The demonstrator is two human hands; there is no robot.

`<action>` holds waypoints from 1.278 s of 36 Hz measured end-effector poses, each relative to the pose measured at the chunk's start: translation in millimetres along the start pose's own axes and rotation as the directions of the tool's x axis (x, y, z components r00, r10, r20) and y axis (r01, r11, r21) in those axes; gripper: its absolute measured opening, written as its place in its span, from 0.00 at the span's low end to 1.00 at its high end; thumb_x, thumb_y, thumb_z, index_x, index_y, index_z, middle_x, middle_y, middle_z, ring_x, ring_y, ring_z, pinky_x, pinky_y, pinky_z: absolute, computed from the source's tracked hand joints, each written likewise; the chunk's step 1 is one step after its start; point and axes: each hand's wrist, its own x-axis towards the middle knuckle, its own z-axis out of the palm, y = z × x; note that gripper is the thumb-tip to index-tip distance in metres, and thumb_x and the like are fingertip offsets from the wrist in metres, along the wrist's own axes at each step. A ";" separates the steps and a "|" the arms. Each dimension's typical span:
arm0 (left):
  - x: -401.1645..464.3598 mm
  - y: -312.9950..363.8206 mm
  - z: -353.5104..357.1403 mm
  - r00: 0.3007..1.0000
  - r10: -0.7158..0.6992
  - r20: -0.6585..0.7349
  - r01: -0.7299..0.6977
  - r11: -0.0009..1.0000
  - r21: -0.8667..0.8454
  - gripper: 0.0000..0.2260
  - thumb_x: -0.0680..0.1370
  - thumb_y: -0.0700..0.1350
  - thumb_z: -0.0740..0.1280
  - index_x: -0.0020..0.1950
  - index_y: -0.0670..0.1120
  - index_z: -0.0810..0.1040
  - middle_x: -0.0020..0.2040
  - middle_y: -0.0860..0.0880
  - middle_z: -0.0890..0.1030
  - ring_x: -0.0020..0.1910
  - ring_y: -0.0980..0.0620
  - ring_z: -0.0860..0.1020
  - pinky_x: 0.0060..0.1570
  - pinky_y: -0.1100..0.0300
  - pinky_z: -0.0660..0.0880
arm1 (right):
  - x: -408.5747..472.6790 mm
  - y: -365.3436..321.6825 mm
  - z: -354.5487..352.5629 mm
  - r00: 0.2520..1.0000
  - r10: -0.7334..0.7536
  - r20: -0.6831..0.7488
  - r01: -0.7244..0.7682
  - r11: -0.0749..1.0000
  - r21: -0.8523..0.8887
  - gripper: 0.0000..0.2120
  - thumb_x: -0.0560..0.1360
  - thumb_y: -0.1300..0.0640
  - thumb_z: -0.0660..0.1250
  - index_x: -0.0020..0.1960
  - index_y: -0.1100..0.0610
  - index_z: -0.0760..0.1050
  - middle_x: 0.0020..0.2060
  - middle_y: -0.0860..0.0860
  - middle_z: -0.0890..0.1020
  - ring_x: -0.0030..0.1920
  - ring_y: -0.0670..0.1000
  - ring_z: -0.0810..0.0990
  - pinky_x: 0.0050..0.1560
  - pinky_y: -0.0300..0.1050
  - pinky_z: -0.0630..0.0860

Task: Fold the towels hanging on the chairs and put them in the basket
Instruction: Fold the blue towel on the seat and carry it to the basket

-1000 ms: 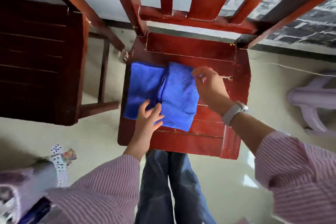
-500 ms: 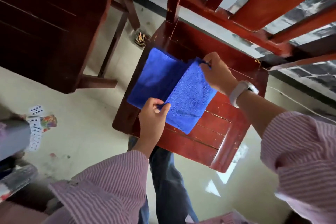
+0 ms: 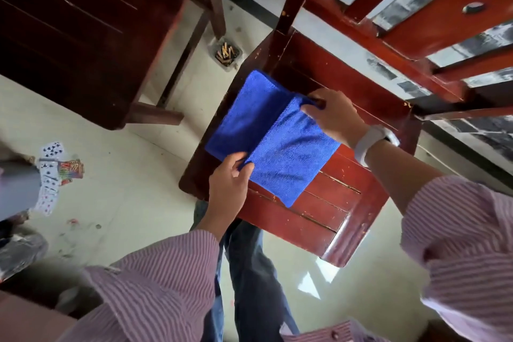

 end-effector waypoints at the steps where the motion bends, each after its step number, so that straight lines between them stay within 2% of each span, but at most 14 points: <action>1: -1.2 -1.7 -0.9 1.000 -0.010 0.007 0.009 1.000 0.010 0.12 0.75 0.45 0.66 0.57 0.44 0.78 0.49 0.47 0.82 0.51 0.50 0.79 0.55 0.56 0.73 | 0.2 -0.1 -0.8 0.999 -0.003 0.033 0.003 1.000 -0.008 0.04 0.74 0.55 0.65 0.46 0.55 0.76 0.35 0.51 0.74 0.41 0.52 0.72 0.41 0.40 0.63; 3: -4.1 -2.3 -2.4 0.998 -0.048 0.029 0.049 0.999 -0.018 0.11 0.74 0.44 0.66 0.55 0.44 0.78 0.48 0.47 0.82 0.50 0.48 0.80 0.55 0.54 0.74 | 0.1 -2.4 -3.5 0.995 -0.020 0.093 0.021 1.000 -0.012 0.06 0.74 0.56 0.66 0.39 0.53 0.73 0.31 0.47 0.71 0.38 0.50 0.70 0.36 0.41 0.63; 5: -6.0 -1.2 -3.9 0.996 -0.075 0.050 0.078 0.995 -0.064 0.11 0.72 0.47 0.65 0.52 0.46 0.78 0.46 0.47 0.82 0.48 0.47 0.80 0.55 0.51 0.75 | 0.6 -6.4 -6.8 0.990 -0.026 0.139 0.018 0.998 0.052 0.04 0.72 0.60 0.67 0.40 0.56 0.73 0.32 0.48 0.70 0.35 0.48 0.68 0.32 0.37 0.64; 8: -8.6 3.8 -6.1 0.991 -0.103 0.083 0.115 0.980 -0.160 0.06 0.74 0.42 0.65 0.50 0.47 0.76 0.45 0.46 0.81 0.47 0.48 0.79 0.56 0.47 0.75 | -1.2 -14.7 -14.3 0.975 -0.059 0.216 0.014 0.979 0.203 0.11 0.71 0.66 0.66 0.37 0.52 0.71 0.31 0.48 0.71 0.33 0.46 0.67 0.35 0.38 0.64; 13: -13.3 2.8 -14.0 0.992 -0.125 0.016 0.125 0.958 -0.258 0.06 0.76 0.37 0.63 0.50 0.45 0.75 0.45 0.47 0.80 0.47 0.51 0.78 0.57 0.47 0.75 | 2.2 -28.5 -12.2 0.955 -0.136 0.263 0.081 0.974 0.211 0.02 0.74 0.57 0.67 0.43 0.50 0.77 0.38 0.53 0.76 0.38 0.51 0.72 0.41 0.43 0.70; 16: -10.6 -1.3 -17.2 0.990 -0.112 -0.090 0.090 0.972 -0.217 0.04 0.76 0.41 0.64 0.50 0.46 0.76 0.41 0.49 0.79 0.44 0.48 0.79 0.52 0.45 0.76 | 9.6 -41.3 -1.8 0.972 -0.190 0.140 0.173 0.977 0.123 0.06 0.74 0.57 0.66 0.48 0.60 0.76 0.34 0.47 0.71 0.33 0.43 0.67 0.33 0.29 0.64; 19: -2.2 -2.8 -18.7 0.978 -0.078 -0.194 0.050 0.988 -0.146 0.05 0.77 0.42 0.63 0.51 0.46 0.76 0.39 0.49 0.79 0.41 0.49 0.78 0.49 0.49 0.77 | 17.5 -50.7 13.5 0.977 -0.210 0.034 0.207 0.974 0.089 0.07 0.74 0.57 0.66 0.49 0.61 0.74 0.32 0.43 0.69 0.32 0.42 0.67 0.31 0.28 0.63; 23: 12.7 -4.8 -21.0 0.949 -0.019 -0.314 0.022 1.000 0.008 0.11 0.78 0.43 0.60 0.57 0.42 0.78 0.46 0.41 0.81 0.45 0.46 0.78 0.47 0.60 0.69 | 29.1 -56.7 30.7 0.977 -0.211 -0.018 0.212 0.977 0.019 0.07 0.75 0.54 0.64 0.51 0.55 0.74 0.36 0.47 0.73 0.38 0.50 0.72 0.40 0.40 0.66; 27: 26.0 -8.1 -24.3 0.919 0.066 -0.389 -0.026 0.994 0.107 0.11 0.78 0.42 0.60 0.56 0.40 0.79 0.48 0.43 0.81 0.47 0.47 0.78 0.45 0.65 0.65 | 37.2 -60.4 40.4 0.982 -0.180 -0.059 0.177 0.983 -0.054 0.07 0.75 0.50 0.62 0.52 0.51 0.73 0.43 0.50 0.76 0.41 0.53 0.75 0.42 0.45 0.72; 33: 38.0 -14.9 -28.1 0.921 0.092 -0.378 -0.029 0.985 0.170 0.09 0.77 0.42 0.62 0.52 0.40 0.79 0.47 0.44 0.81 0.42 0.54 0.72 0.40 0.70 0.61 | 35.4 -63.1 40.1 0.978 -0.139 -0.153 0.121 0.985 -0.122 0.16 0.74 0.45 0.64 0.59 0.50 0.71 0.53 0.50 0.78 0.52 0.53 0.76 0.52 0.45 0.69; 35: 38.3 -16.3 -30.1 0.925 0.133 -0.356 -0.053 0.973 0.227 0.09 0.77 0.42 0.63 0.53 0.41 0.78 0.48 0.43 0.79 0.44 0.53 0.71 0.42 0.70 0.61 | 26.2 -61.2 37.0 0.952 -0.199 -0.234 0.175 0.977 -0.119 0.18 0.74 0.46 0.63 0.62 0.52 0.71 0.55 0.51 0.76 0.57 0.53 0.73 0.58 0.47 0.64; 38: 38.6 -15.4 -34.3 0.932 0.250 -0.263 -0.150 0.925 0.348 0.11 0.76 0.43 0.63 0.56 0.40 0.77 0.52 0.41 0.76 0.51 0.46 0.73 0.51 0.66 0.62 | -1.7 -50.9 34.5 0.861 -0.246 -0.444 0.208 0.969 -0.134 0.19 0.75 0.50 0.59 0.63 0.55 0.71 0.57 0.55 0.75 0.58 0.56 0.72 0.56 0.51 0.65; 42: 48.0 -9.1 -37.0 0.930 0.353 -0.106 -0.265 0.840 0.473 0.16 0.77 0.47 0.61 0.59 0.39 0.76 0.54 0.40 0.77 0.53 0.41 0.74 0.56 0.57 0.66 | -47.5 -17.6 51.5 0.836 0.067 -0.545 -0.010 0.994 0.108 0.20 0.74 0.52 0.59 0.64 0.59 0.69 0.57 0.59 0.74 0.58 0.58 0.71 0.57 0.49 0.65; 46: 55.0 -0.1 -39.5 0.964 0.253 -0.080 -0.194 0.878 0.437 0.14 0.79 0.44 0.61 0.61 0.41 0.75 0.56 0.41 0.77 0.55 0.44 0.75 0.55 0.58 0.67 | -78.0 -1.0 76.8 0.820 0.539 -0.192 -0.398 0.779 0.484 0.19 0.74 0.49 0.64 0.60 0.58 0.68 0.53 0.56 0.79 0.56 0.58 0.76 0.54 0.47 0.69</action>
